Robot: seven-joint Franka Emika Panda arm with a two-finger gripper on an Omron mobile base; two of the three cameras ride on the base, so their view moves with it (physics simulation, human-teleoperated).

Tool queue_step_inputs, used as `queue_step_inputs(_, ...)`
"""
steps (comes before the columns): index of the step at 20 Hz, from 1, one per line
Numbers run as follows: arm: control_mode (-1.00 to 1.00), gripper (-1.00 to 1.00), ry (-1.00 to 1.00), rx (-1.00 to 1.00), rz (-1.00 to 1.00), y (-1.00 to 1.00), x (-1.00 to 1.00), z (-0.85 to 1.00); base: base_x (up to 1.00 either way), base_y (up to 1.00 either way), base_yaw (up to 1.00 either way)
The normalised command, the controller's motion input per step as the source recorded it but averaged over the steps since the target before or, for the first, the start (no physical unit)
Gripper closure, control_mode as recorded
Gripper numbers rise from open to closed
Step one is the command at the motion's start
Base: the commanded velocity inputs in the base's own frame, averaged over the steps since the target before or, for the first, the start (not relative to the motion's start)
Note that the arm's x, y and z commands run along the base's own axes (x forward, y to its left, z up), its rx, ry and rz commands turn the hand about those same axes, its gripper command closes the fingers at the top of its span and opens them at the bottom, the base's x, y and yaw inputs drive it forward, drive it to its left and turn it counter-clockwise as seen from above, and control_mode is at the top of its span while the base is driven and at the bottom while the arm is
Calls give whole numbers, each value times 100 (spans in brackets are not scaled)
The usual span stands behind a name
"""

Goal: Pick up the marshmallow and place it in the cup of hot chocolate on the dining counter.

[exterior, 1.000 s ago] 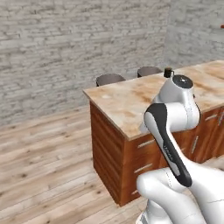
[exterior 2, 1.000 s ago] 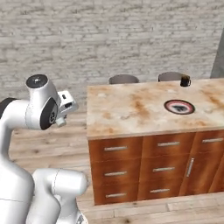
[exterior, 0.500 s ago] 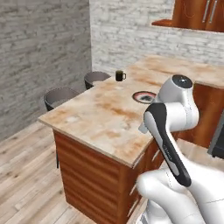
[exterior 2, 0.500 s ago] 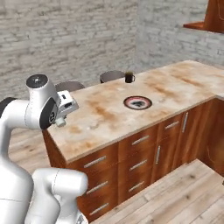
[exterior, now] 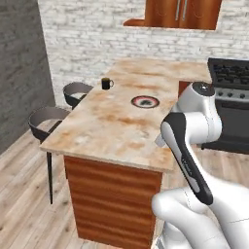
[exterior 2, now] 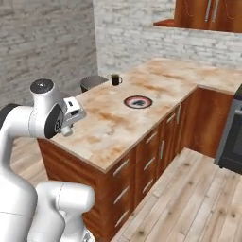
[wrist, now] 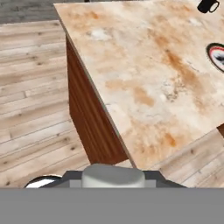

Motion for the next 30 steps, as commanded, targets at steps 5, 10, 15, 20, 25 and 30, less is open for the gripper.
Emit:
queue_step_inputs(5,100,100,0,0,0,0,0,0,-23,96,-63)
queue_step_inputs(10,100,100,0,0,0,0,0,0,-12,100,-51)
queue_step_inputs(15,100,100,0,0,0,0,0,0,-21,100,-43)
queue_step_inputs(20,100,100,0,0,0,0,0,0,-45,100,-34)
queue_step_inputs(25,100,100,0,0,0,0,0,0,-43,100,-38)
queue_step_inputs(30,100,100,0,0,0,0,0,0,-12,100,-49)
